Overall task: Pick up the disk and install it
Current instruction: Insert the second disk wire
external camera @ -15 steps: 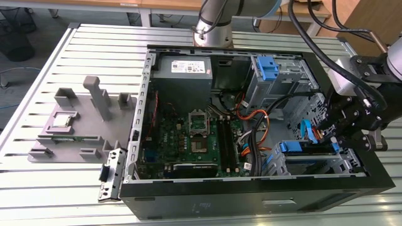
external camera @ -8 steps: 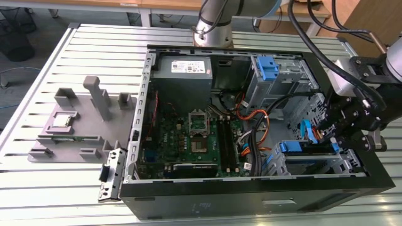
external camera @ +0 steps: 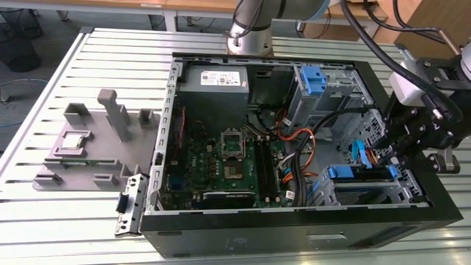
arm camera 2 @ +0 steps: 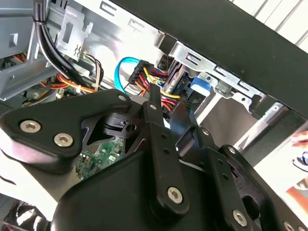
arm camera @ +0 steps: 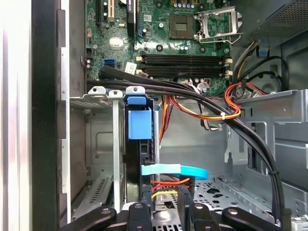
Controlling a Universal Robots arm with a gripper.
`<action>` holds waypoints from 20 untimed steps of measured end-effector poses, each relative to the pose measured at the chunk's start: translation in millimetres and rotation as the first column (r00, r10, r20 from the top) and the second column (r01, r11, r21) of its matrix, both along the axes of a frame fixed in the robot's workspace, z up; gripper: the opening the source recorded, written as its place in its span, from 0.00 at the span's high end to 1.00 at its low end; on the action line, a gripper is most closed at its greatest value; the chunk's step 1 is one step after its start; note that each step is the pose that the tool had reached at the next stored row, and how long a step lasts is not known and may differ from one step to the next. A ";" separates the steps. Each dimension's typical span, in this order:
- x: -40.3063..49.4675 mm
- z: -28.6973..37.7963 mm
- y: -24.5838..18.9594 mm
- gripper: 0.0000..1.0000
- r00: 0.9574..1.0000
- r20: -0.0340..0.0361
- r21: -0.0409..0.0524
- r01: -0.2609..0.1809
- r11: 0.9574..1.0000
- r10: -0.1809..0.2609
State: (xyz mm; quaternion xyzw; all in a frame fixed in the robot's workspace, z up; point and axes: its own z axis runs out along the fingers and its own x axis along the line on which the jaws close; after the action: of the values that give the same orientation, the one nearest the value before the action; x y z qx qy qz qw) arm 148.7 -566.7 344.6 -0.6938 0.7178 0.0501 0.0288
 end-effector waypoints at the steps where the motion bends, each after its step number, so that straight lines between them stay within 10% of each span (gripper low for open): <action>1: 0.0 2.0 0.0 0.65 1.000 0.000 0.000 0.000 1.000 0.000; 13: 0.0 6.9 0.0 0.66 1.000 0.000 0.000 0.000 1.000 0.000; 20: 0.0 7.4 0.0 0.90 1.000 0.000 0.000 0.000 1.000 0.000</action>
State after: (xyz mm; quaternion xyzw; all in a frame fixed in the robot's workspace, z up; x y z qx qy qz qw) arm 148.7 -566.7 351.9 -0.6938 0.7178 0.0502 0.0288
